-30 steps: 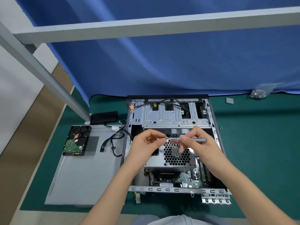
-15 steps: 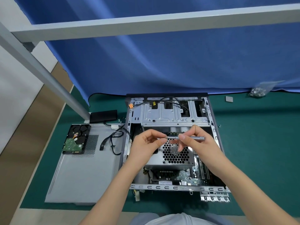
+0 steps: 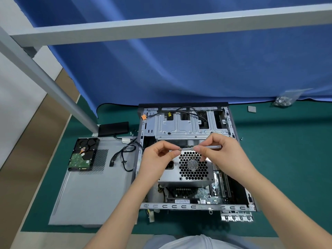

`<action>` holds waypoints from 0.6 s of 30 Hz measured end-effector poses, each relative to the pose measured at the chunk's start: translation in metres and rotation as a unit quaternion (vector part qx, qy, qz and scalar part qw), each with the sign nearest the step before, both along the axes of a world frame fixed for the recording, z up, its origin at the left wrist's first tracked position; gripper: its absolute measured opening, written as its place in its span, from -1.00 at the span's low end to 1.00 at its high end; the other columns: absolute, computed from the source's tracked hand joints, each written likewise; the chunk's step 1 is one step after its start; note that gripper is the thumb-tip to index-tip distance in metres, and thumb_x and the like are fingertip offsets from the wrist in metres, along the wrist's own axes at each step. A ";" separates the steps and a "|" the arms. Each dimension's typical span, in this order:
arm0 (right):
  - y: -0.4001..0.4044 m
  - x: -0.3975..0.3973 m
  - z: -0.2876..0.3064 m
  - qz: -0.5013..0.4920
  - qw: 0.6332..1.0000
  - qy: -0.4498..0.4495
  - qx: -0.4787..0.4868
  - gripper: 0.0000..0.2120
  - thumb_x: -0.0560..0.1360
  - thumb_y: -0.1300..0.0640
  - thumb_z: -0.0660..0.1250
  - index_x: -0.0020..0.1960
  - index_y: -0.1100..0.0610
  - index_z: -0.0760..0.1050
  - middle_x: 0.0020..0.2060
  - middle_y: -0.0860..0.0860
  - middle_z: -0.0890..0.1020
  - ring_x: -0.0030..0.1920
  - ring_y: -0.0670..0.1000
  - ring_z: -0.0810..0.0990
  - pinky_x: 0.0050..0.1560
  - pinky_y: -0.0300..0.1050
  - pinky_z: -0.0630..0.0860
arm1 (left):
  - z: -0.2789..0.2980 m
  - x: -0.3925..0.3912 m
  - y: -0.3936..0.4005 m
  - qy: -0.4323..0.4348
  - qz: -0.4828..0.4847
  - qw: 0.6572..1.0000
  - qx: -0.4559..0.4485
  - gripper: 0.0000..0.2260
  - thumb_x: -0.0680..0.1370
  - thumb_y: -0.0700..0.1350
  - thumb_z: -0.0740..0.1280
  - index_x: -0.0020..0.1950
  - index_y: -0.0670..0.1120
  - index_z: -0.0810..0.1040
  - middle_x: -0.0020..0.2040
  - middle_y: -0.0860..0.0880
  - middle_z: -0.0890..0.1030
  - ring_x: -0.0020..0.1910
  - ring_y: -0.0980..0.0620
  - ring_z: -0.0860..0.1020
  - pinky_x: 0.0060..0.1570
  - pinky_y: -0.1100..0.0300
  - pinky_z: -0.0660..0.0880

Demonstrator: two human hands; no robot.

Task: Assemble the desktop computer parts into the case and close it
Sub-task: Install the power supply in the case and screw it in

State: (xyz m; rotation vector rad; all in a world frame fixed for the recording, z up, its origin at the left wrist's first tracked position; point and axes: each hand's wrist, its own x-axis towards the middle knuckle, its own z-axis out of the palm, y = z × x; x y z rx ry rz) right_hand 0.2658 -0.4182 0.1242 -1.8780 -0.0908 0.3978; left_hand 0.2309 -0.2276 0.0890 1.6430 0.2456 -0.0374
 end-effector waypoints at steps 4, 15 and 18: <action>0.003 0.006 0.005 0.011 0.993 -0.052 -0.102 -0.79 0.36 -0.13 0.48 -0.28 -0.04 0.54 -0.34 -0.13 0.64 -0.42 -0.17 0.50 -0.40 -0.33 0.38 | -0.002 0.000 0.000 -0.008 0.016 0.999 0.049 -0.77 0.41 -0.24 0.49 -0.28 0.11 0.65 -0.23 0.10 0.66 -0.20 0.07 0.56 -0.08 0.16 0.53; 0.004 0.010 0.011 0.162 0.954 -0.026 -0.251 -0.75 0.48 -0.25 0.26 -0.20 -0.10 0.50 -0.34 -0.09 0.61 -0.42 -0.12 0.48 -0.29 -0.13 0.44 | -0.002 -0.006 0.007 -0.018 -0.003 0.989 0.147 -0.71 0.44 -0.17 0.46 -0.21 0.27 0.63 -0.18 0.12 0.64 -0.19 0.17 0.53 -0.11 0.32 0.48; 0.004 0.013 0.015 0.158 0.955 -0.060 -0.242 -0.89 0.47 -0.13 0.37 -0.20 -0.14 0.55 -0.39 -0.20 0.59 -0.42 -0.18 0.49 -0.36 -0.27 0.41 | -0.004 -0.005 0.006 -0.044 -0.009 0.978 0.204 -0.67 0.43 -0.17 0.48 -0.21 0.33 0.59 -0.19 0.06 0.60 -0.23 0.24 0.48 -0.17 0.47 0.38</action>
